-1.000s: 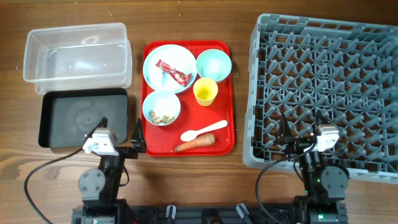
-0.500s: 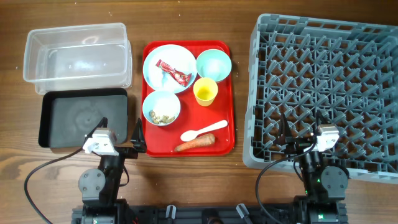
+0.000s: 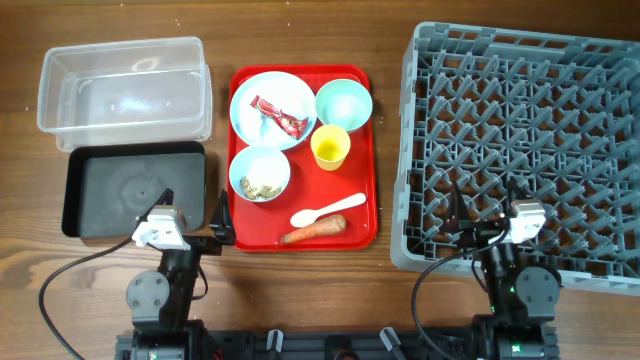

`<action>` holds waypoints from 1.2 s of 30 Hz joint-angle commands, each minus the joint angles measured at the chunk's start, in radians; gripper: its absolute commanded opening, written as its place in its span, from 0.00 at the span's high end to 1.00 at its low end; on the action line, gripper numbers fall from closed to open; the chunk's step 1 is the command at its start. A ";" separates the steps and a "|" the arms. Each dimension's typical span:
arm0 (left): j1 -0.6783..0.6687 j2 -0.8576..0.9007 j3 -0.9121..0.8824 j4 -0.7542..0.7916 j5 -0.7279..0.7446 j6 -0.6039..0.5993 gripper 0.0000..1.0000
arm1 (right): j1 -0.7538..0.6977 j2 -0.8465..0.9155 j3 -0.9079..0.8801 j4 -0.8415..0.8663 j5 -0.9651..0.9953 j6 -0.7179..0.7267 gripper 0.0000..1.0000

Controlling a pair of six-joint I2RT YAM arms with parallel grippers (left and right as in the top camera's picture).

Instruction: Sort waste into correct bins and load items into the dishwasher rack

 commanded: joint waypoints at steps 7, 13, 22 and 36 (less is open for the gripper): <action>0.005 0.201 0.230 -0.152 -0.006 -0.020 0.00 | -0.006 0.200 0.210 -0.111 0.011 0.040 0.00; 0.005 0.567 0.583 -0.399 -0.006 -0.019 0.00 | -0.005 0.507 0.531 -0.306 0.011 0.040 0.00; 0.004 0.947 1.051 -0.862 -0.005 -0.019 0.00 | -0.005 0.839 0.893 -0.658 -0.018 -0.066 0.00; -0.002 1.057 1.144 -0.813 0.058 -0.024 0.03 | -0.006 0.933 0.954 -0.773 -0.050 -0.038 0.00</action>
